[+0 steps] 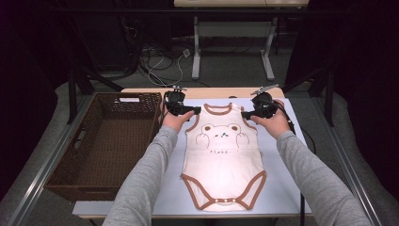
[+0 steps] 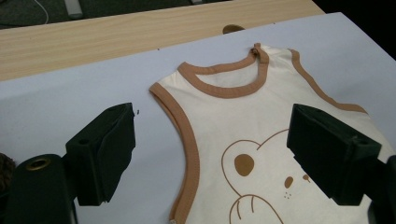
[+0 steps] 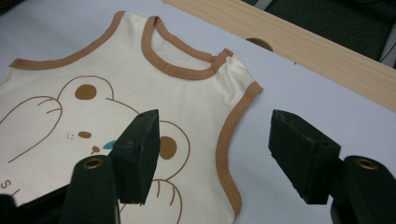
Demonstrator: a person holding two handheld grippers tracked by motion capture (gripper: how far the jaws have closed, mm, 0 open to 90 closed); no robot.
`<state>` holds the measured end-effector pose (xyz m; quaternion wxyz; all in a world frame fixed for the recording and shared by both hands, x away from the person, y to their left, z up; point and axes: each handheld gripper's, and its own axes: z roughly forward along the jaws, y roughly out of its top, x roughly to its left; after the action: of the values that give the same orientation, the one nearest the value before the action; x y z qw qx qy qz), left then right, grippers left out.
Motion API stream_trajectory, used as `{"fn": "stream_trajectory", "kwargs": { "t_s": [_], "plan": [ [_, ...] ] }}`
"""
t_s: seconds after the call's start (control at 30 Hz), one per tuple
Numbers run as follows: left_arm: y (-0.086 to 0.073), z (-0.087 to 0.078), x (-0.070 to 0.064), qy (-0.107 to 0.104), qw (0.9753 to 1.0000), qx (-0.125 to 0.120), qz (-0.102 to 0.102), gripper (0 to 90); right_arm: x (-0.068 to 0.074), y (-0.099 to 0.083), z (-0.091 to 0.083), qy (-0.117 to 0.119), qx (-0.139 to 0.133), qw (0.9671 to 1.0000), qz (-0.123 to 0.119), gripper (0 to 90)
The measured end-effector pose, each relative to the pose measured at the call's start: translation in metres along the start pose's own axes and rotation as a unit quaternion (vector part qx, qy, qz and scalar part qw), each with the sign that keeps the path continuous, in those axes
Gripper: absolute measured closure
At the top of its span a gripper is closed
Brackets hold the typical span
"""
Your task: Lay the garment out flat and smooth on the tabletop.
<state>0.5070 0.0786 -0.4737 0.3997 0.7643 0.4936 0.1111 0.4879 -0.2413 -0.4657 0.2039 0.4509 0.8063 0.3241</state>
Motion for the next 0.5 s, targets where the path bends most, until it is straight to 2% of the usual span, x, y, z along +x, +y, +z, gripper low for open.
{"fn": "stream_trajectory", "kwargs": {
  "t_s": [0.17,0.3,0.5],
  "plan": [
    [-0.006,0.001,-0.001,-0.01,0.9998,-0.004,-0.015,10.3,-0.003,-0.008,0.002,-0.006,0.006,1.0,0.0,30.7],
    [-0.009,0.002,-0.002,-0.017,0.9998,0.0,-0.013,8.3,-0.005,-0.014,0.003,-0.003,0.003,0.9999,0.014,29.9],
    [-0.017,0.005,0.0,-0.018,0.9997,-0.004,-0.015,8.3,-0.009,-0.022,0.004,-0.007,0.007,0.9997,0.02,28.9]
  ]
}}
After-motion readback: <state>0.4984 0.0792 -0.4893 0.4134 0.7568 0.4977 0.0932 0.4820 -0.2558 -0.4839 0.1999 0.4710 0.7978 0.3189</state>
